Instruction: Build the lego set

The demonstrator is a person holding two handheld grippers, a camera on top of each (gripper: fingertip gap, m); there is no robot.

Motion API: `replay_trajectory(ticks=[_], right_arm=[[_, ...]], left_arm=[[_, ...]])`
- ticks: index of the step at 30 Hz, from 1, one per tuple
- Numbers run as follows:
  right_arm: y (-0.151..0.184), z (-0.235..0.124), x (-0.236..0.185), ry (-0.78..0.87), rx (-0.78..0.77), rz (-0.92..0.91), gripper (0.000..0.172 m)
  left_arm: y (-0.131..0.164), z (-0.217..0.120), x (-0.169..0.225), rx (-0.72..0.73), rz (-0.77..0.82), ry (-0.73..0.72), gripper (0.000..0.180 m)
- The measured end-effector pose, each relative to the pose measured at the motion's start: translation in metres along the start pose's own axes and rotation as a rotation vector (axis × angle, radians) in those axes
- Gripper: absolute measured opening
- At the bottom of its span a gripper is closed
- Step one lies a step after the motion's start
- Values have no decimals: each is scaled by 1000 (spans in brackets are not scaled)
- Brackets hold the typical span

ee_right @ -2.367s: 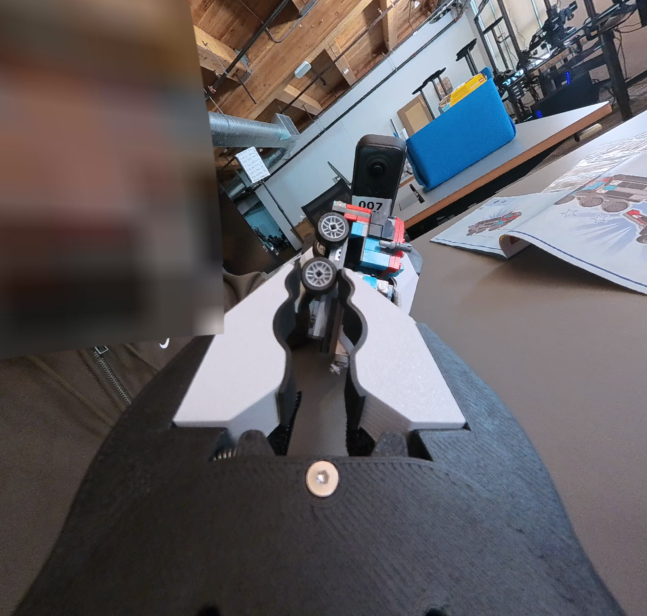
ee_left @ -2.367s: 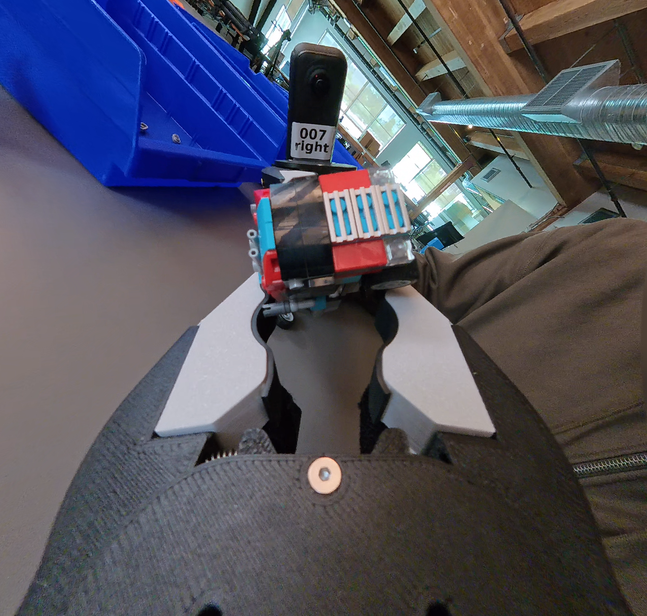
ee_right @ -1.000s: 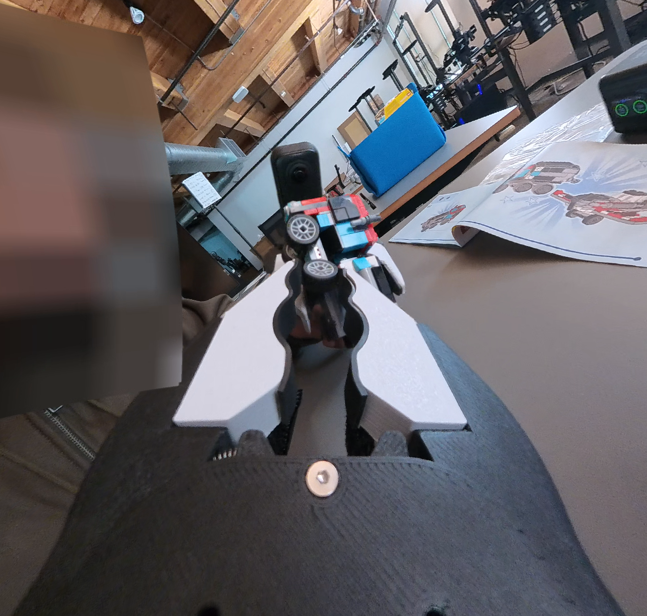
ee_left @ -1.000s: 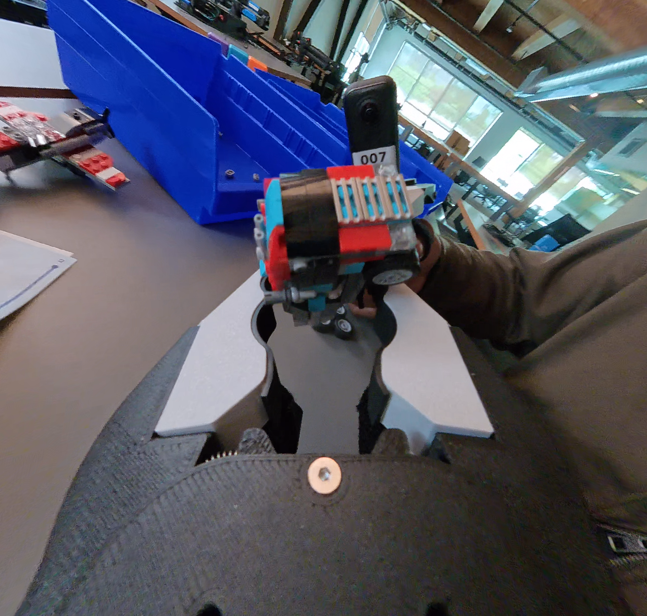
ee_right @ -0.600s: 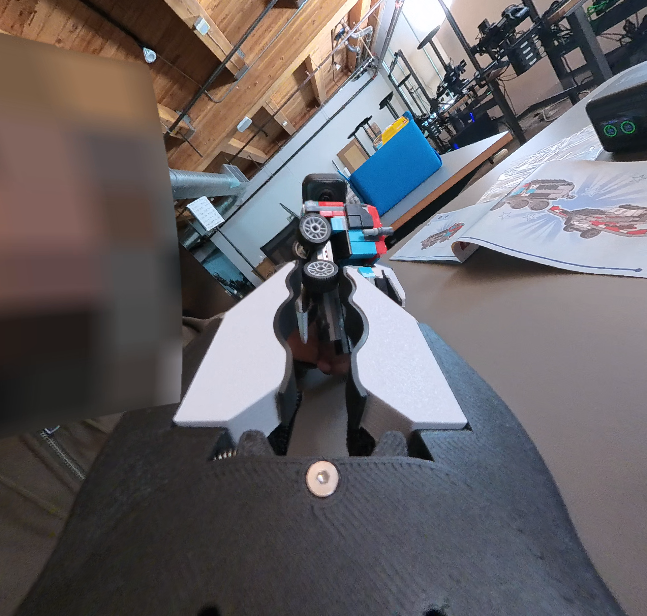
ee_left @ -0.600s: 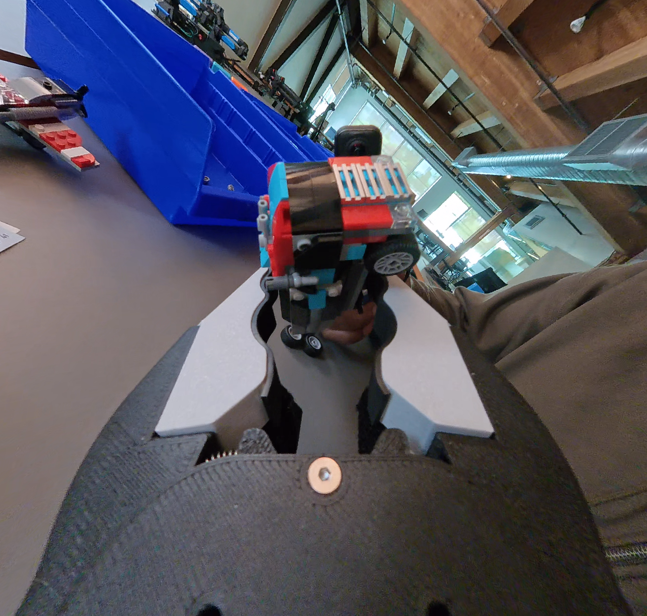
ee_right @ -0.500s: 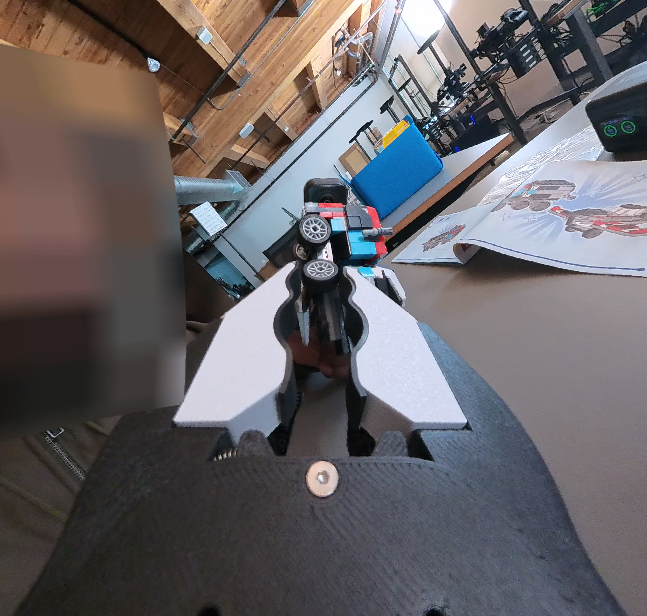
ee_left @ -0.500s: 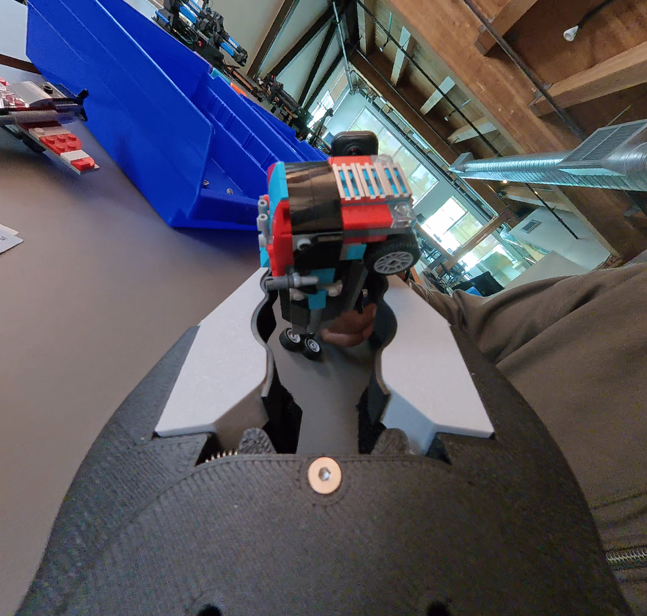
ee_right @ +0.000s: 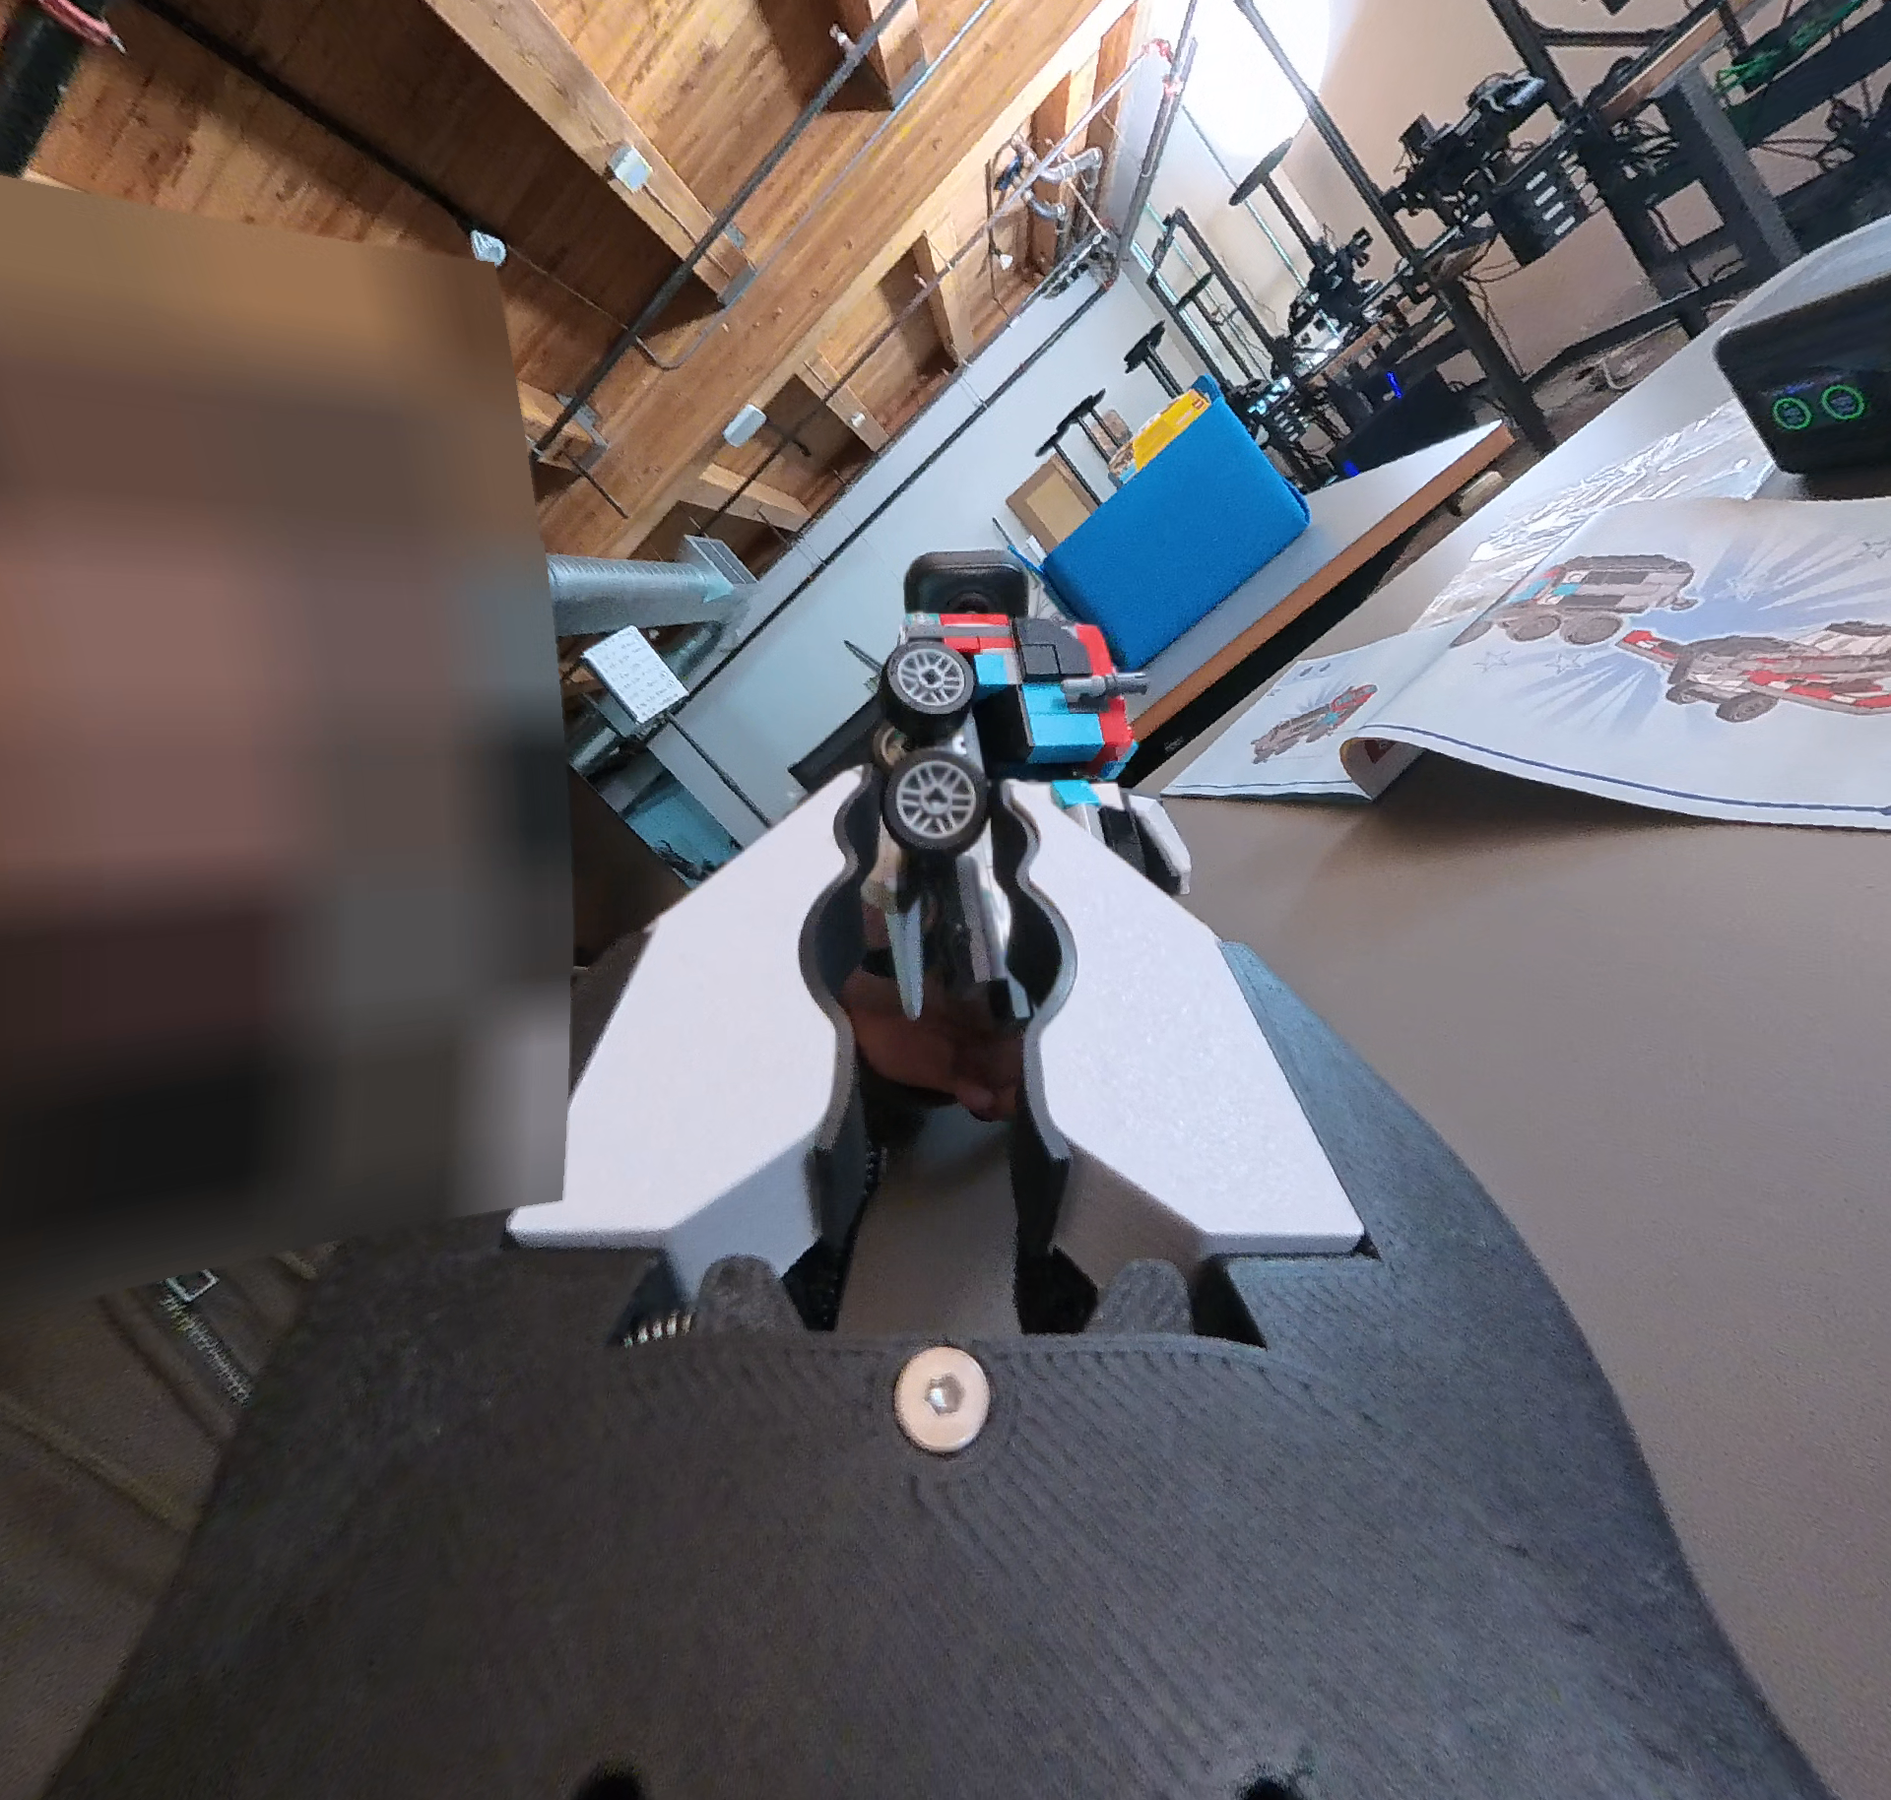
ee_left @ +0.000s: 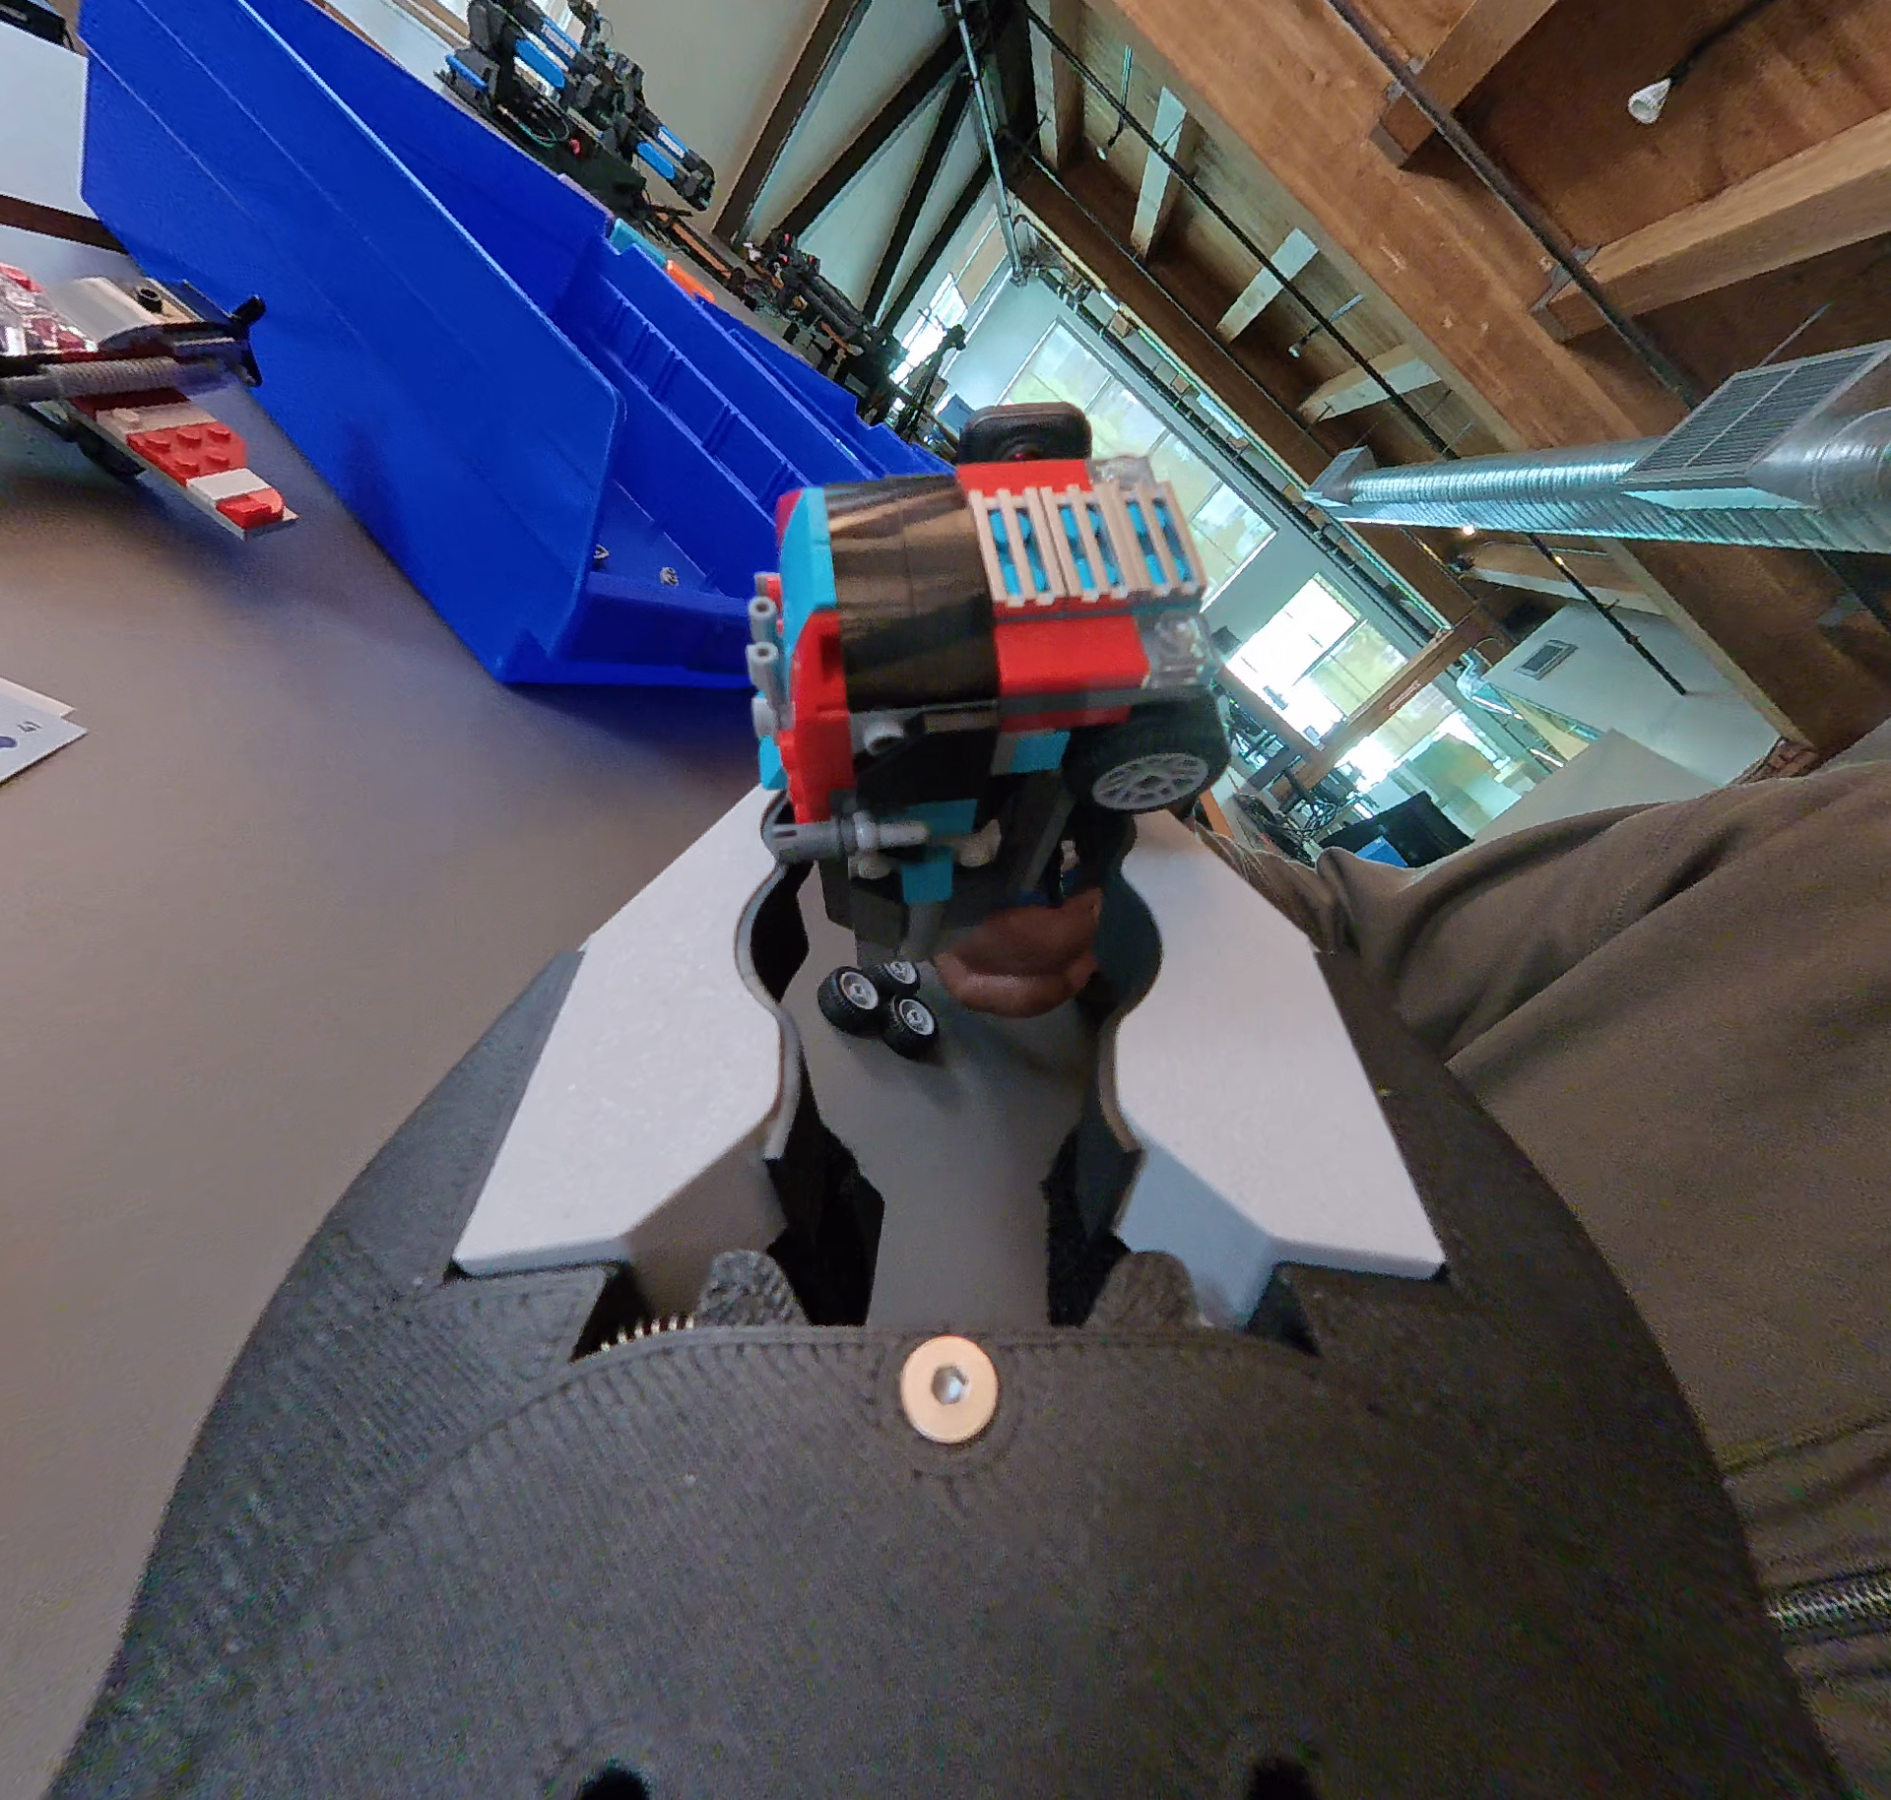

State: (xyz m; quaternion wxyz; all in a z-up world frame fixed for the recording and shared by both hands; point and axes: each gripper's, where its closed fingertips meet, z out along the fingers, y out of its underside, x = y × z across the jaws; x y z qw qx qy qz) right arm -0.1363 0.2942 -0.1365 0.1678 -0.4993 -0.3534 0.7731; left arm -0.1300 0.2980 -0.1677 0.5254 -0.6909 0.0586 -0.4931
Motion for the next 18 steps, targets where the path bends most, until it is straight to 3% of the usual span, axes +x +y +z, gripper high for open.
replay_trajectory(ticks=[18], right_arm=[[5, 2, -2, -13, -24, -17, 22]], left_arm=[[1, 1, 4, -9, -10, 24, 55]])
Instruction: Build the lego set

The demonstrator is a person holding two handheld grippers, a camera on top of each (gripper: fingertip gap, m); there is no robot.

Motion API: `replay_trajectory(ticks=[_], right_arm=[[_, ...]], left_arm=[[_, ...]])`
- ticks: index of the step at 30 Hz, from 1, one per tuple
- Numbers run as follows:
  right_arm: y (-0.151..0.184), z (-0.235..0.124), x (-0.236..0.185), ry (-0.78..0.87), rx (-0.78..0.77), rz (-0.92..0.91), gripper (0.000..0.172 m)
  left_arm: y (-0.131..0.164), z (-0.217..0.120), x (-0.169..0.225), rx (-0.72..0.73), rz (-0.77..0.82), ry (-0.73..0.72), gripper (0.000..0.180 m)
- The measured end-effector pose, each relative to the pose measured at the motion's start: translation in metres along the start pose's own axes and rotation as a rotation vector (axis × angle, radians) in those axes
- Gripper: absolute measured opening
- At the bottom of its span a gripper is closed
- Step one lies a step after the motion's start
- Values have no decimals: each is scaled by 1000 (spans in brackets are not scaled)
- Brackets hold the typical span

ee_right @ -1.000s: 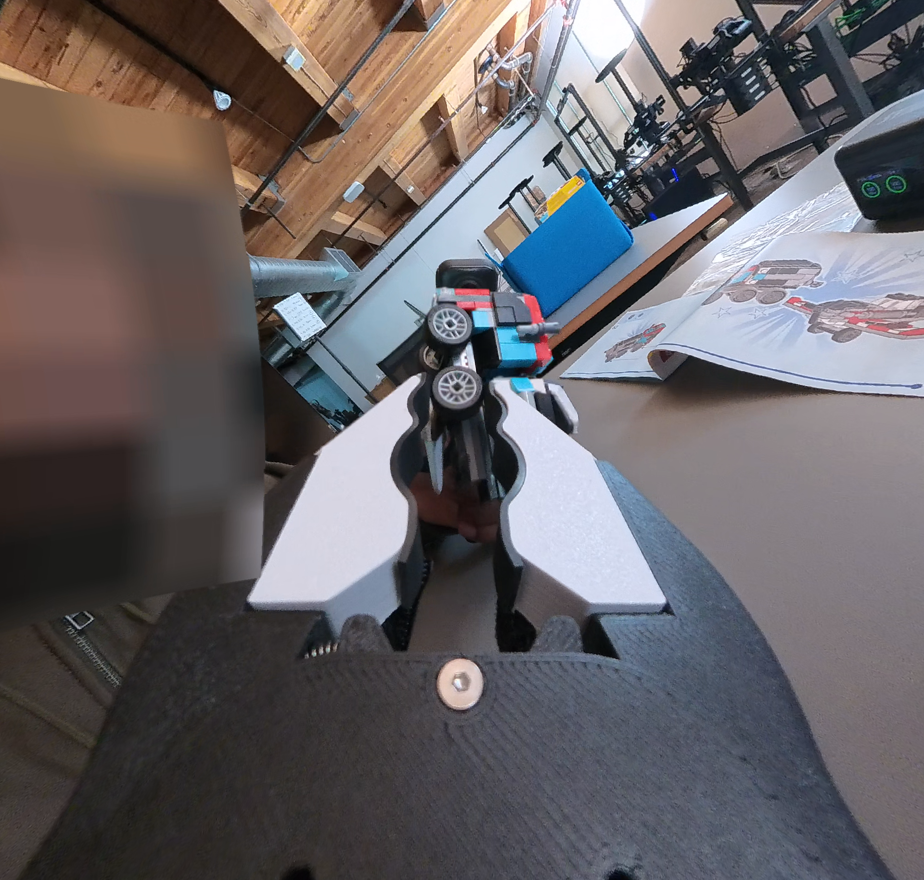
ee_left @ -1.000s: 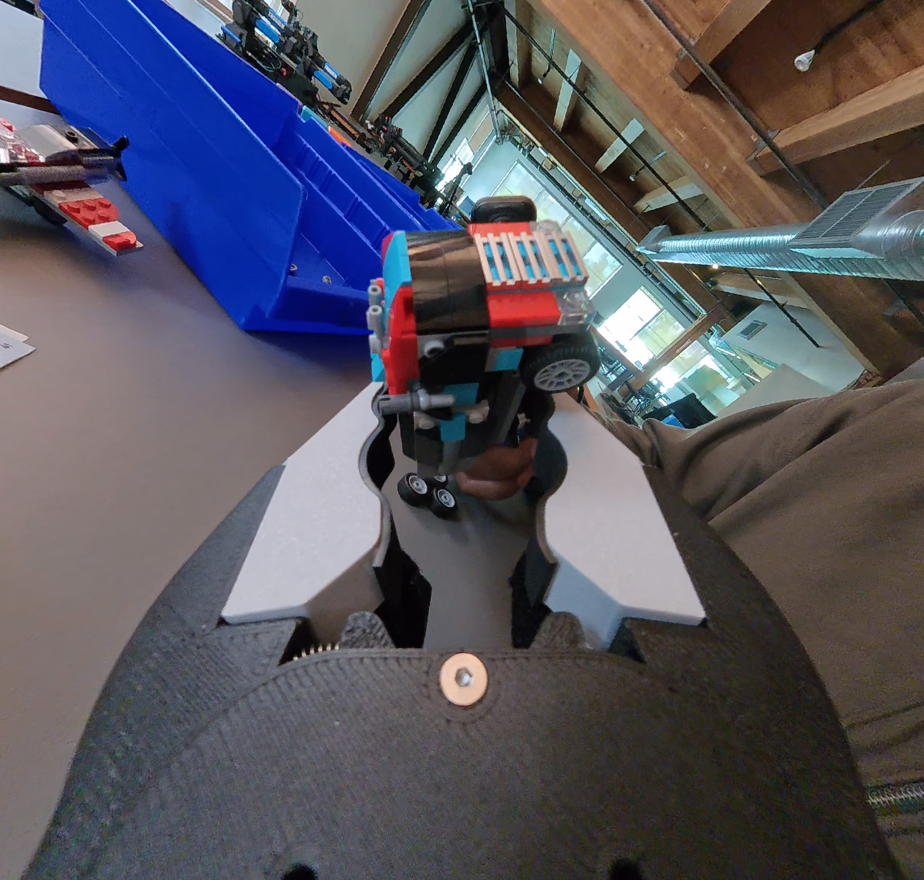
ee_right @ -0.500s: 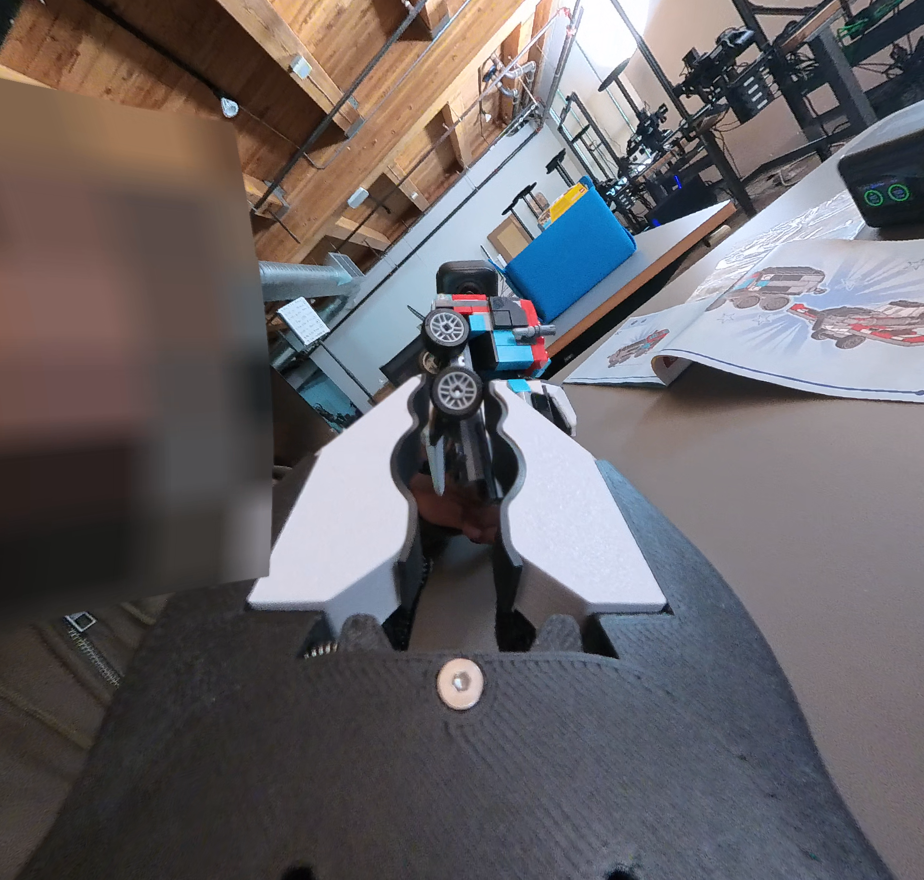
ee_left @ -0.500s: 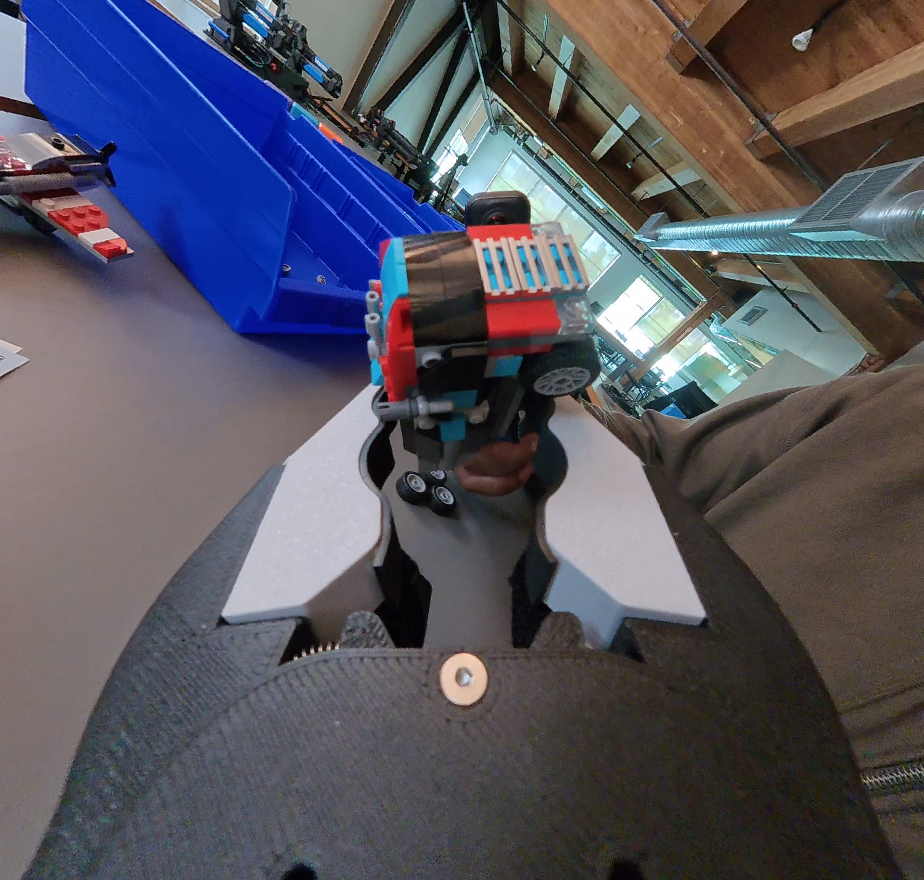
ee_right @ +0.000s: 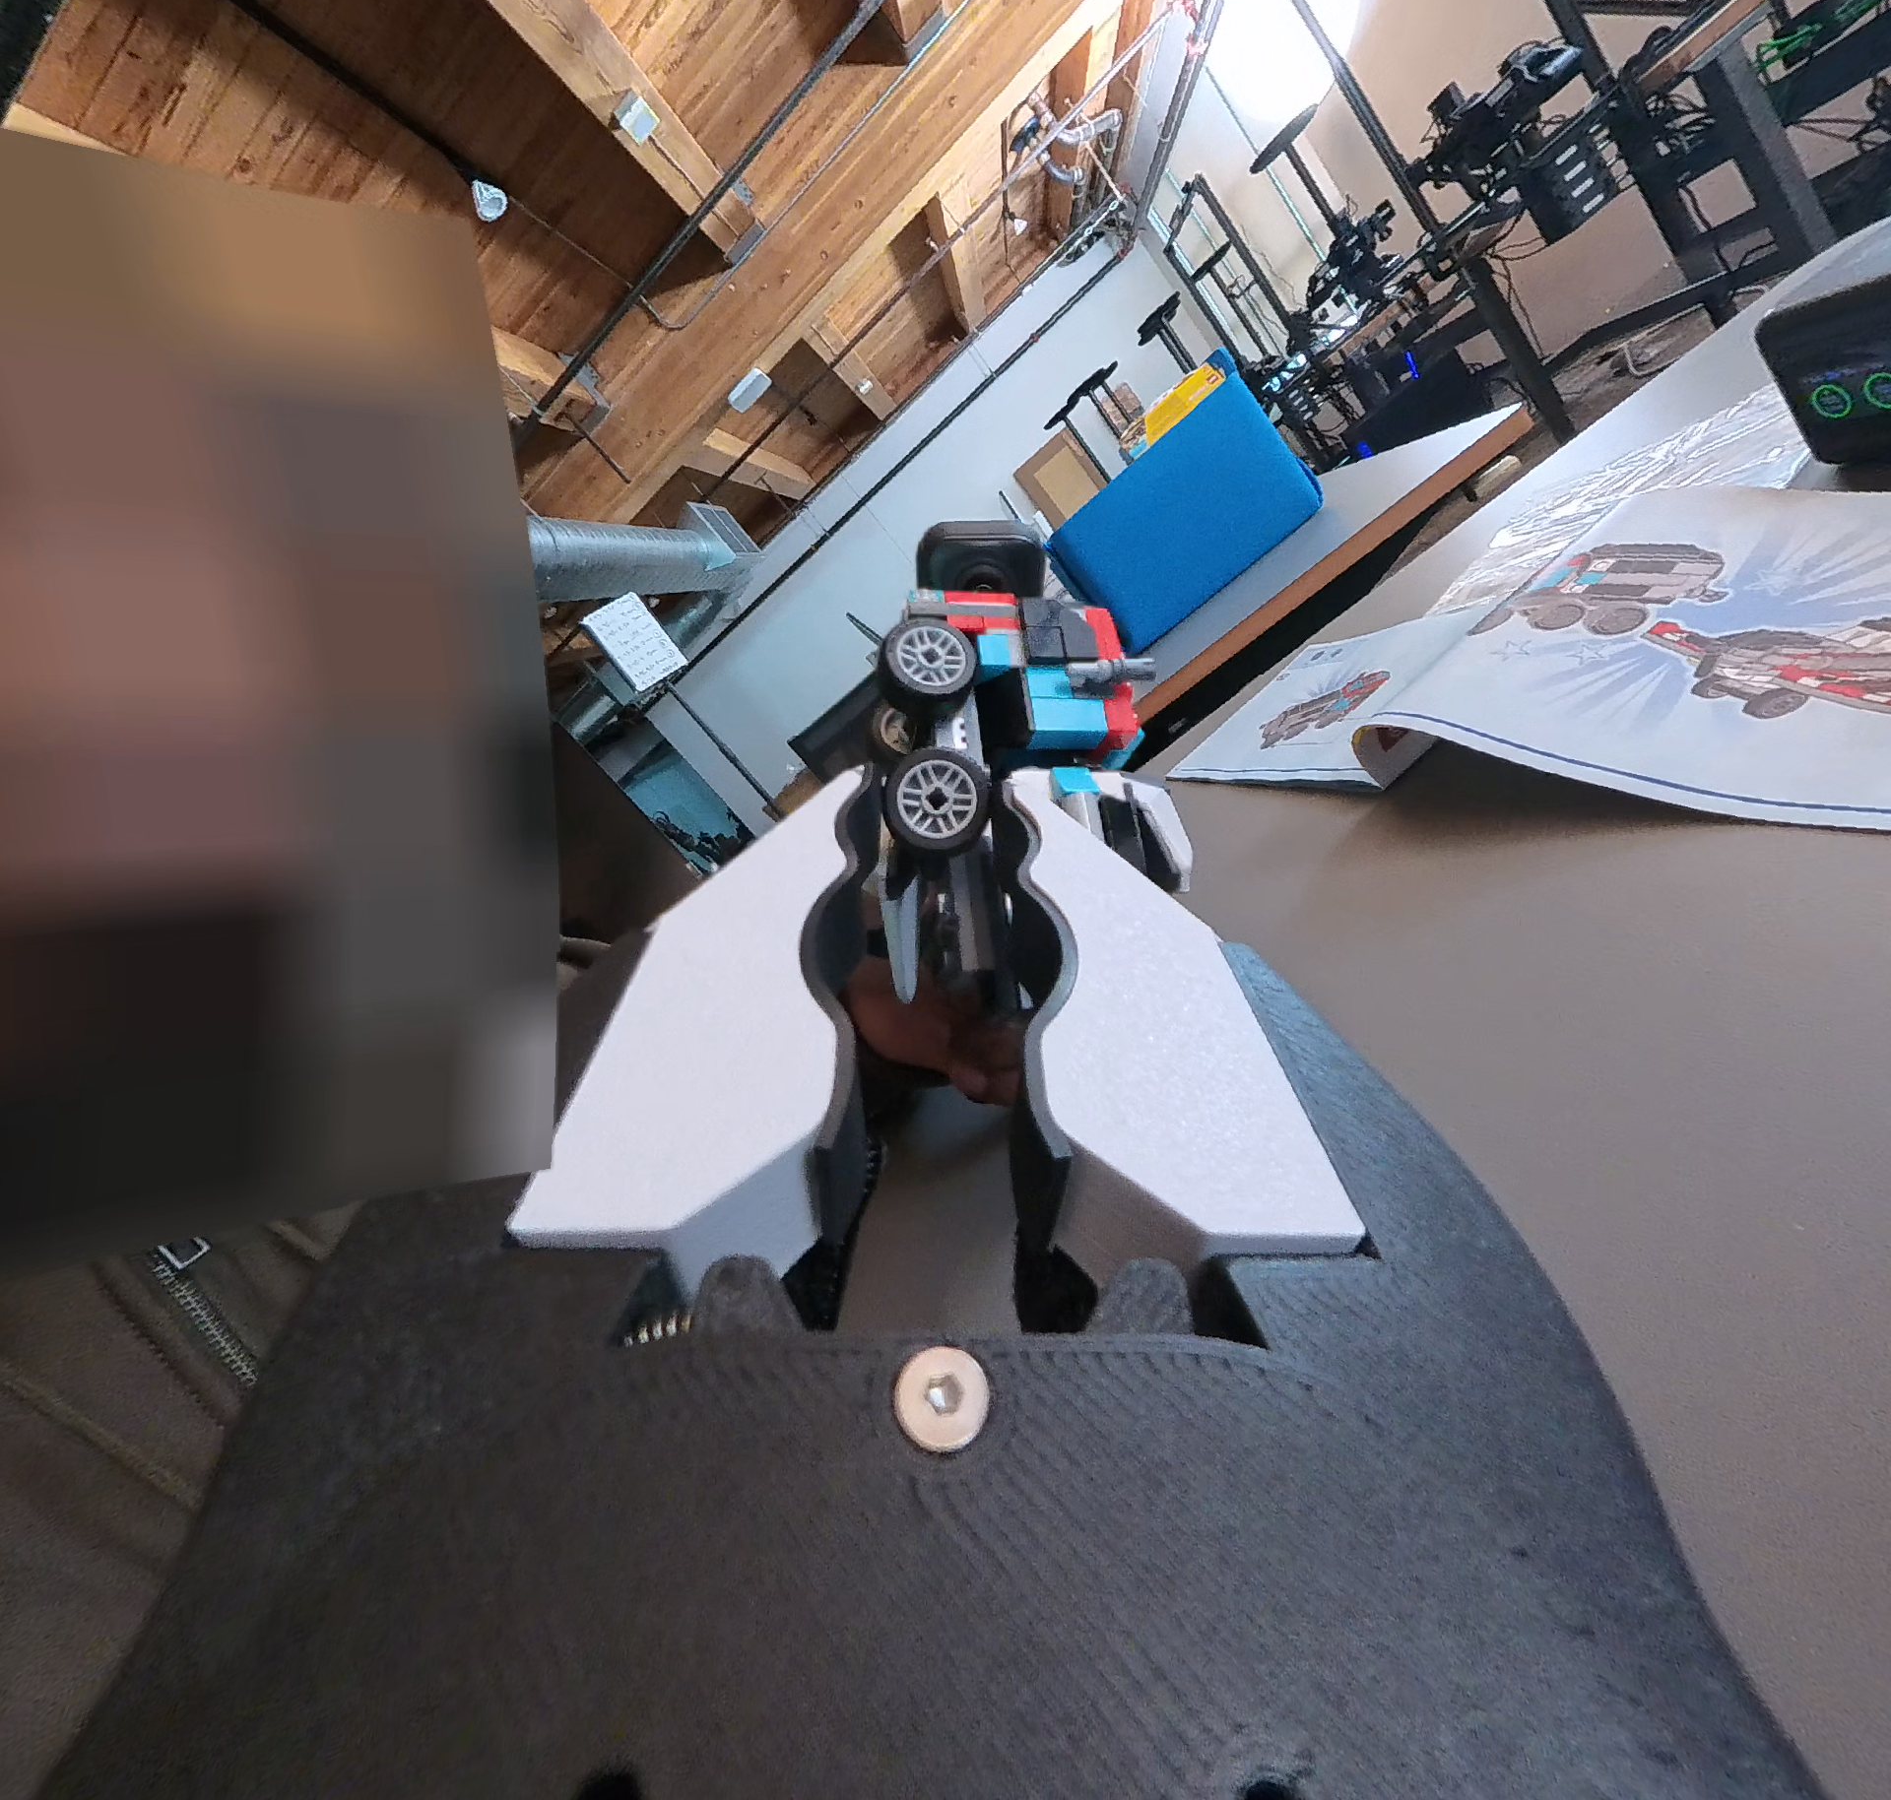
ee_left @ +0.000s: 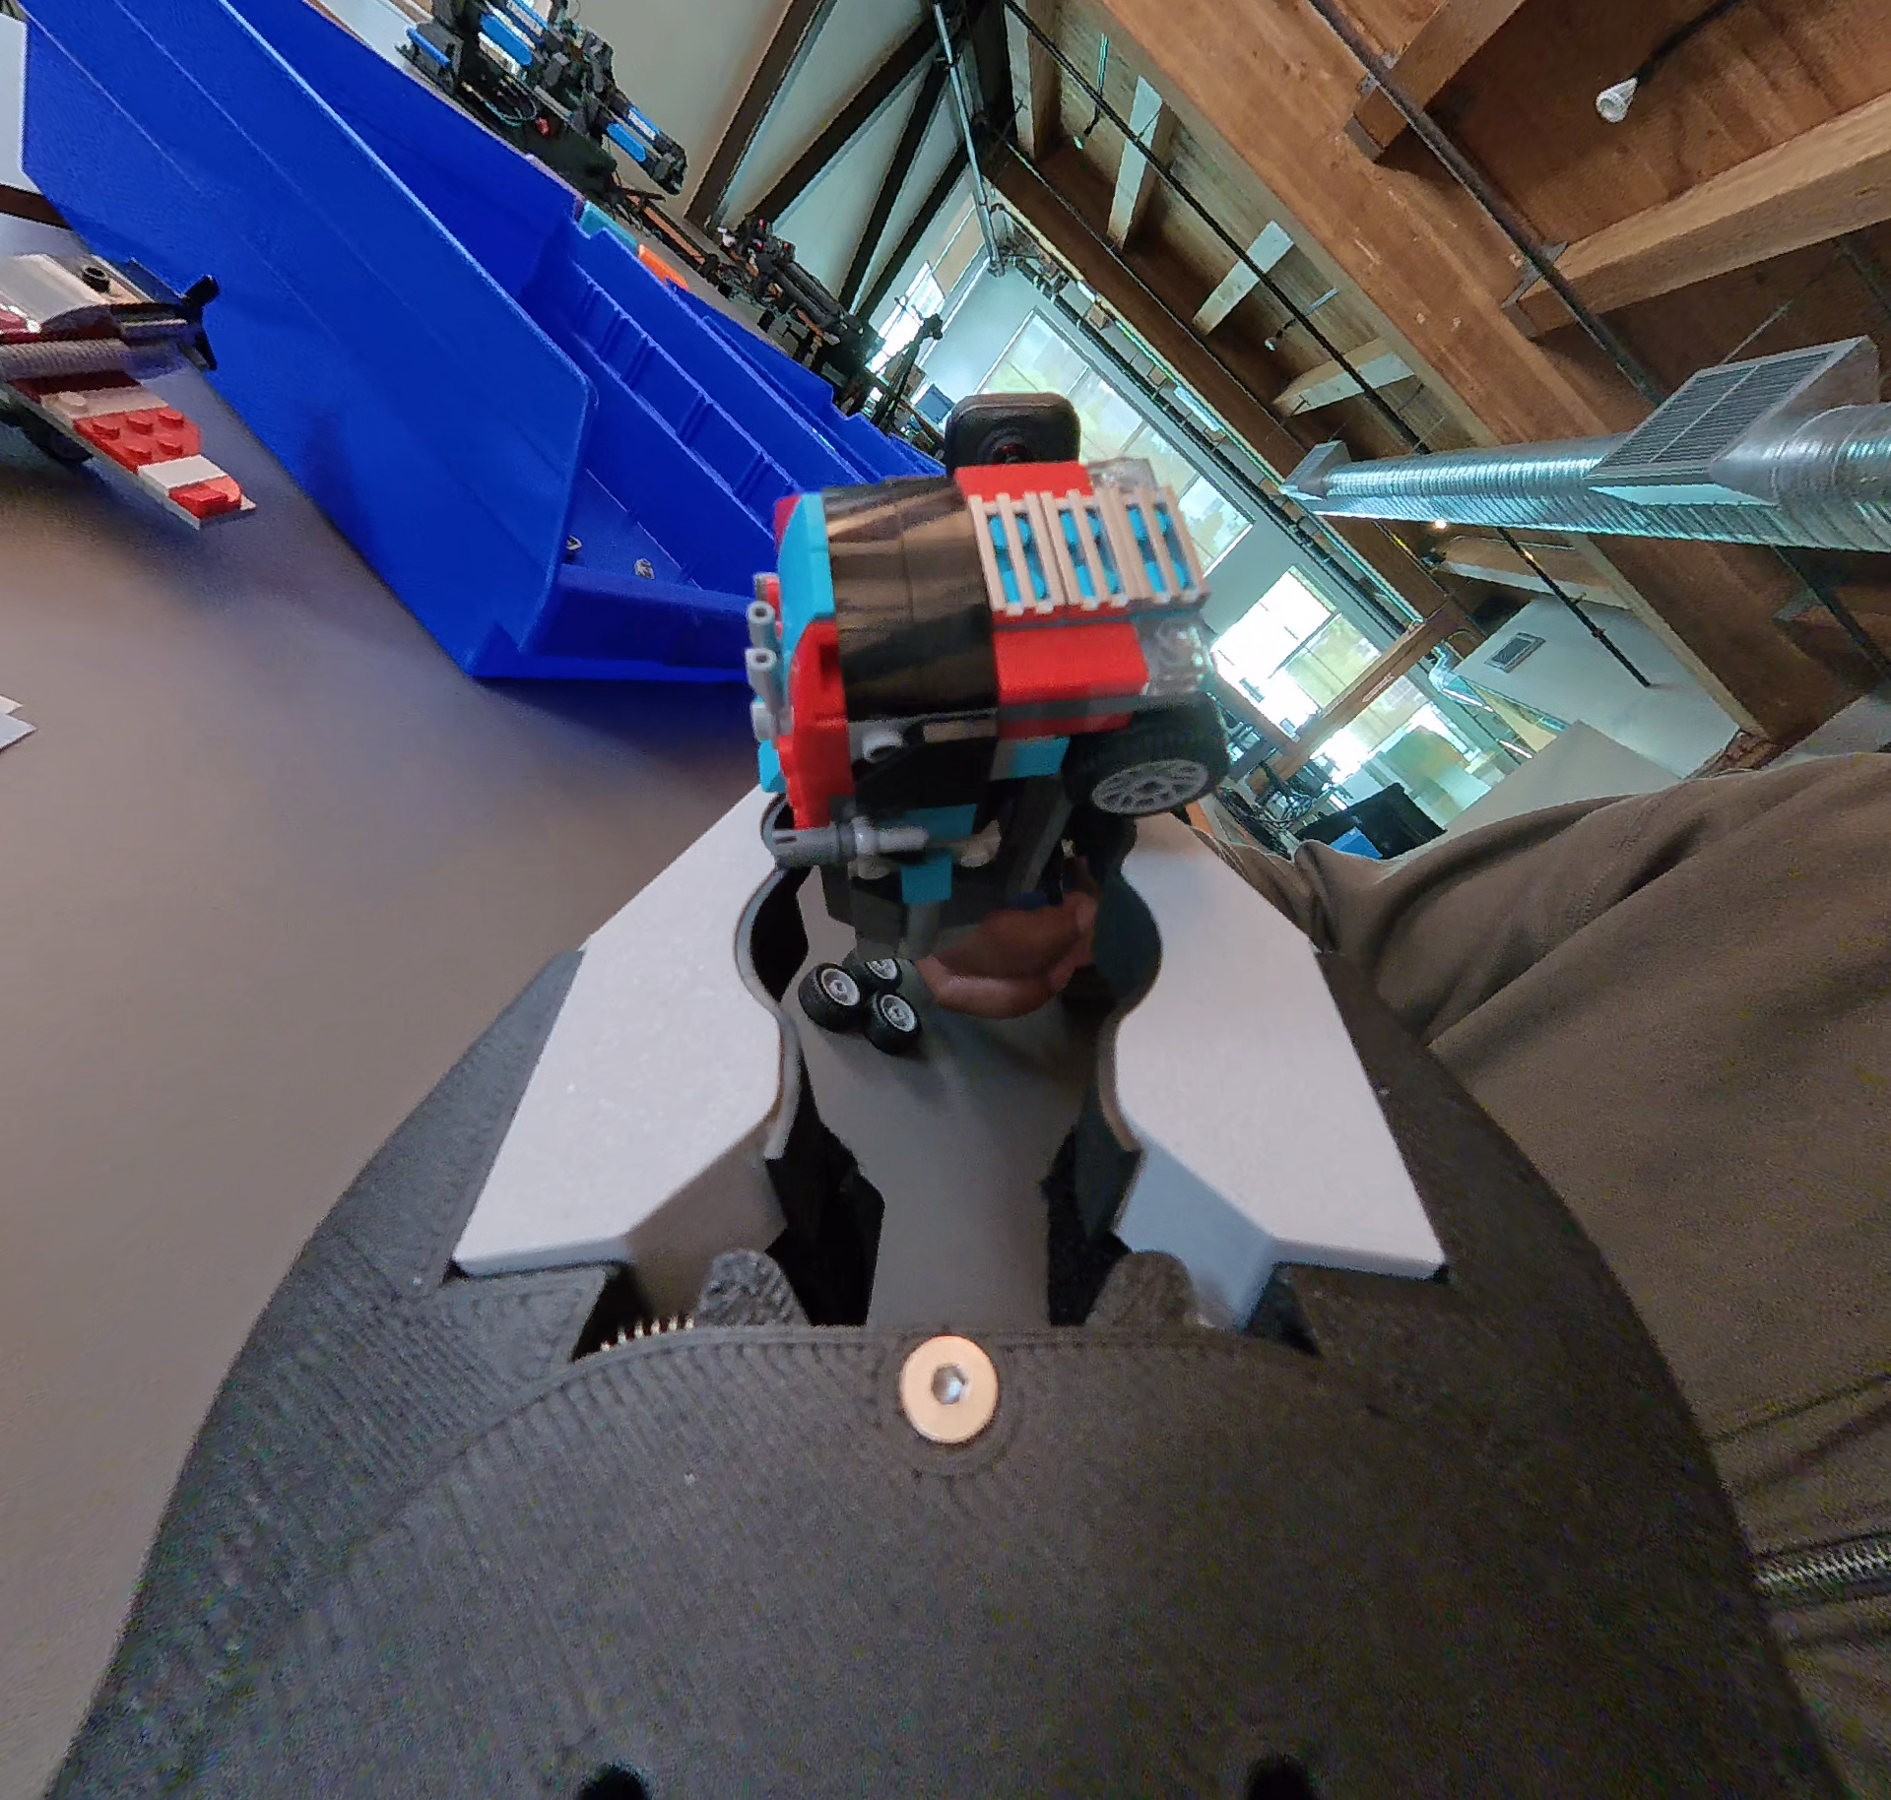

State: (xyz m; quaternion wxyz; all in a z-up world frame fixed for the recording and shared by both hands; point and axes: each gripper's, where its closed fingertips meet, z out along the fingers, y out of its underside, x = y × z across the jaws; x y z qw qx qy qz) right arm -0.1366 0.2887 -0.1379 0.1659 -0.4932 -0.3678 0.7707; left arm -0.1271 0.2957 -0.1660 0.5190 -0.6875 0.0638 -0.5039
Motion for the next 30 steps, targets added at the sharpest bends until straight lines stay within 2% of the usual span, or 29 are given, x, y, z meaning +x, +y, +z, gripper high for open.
replay_trajectory(ticks=[6, 16, 30], right_arm=[[2, -1, -1, 12, -31, -30, 22], [8, -3, 8, 78, -90, 25, 21], [25, -9, 33, 237, -173, 98, 21]], left_arm=[[3, 0, 0, -35, 39, -19, 55], [7, -3, -13, -144, 275, -196, 55], [21, -7, -36, -295, 447, -402, 55]])
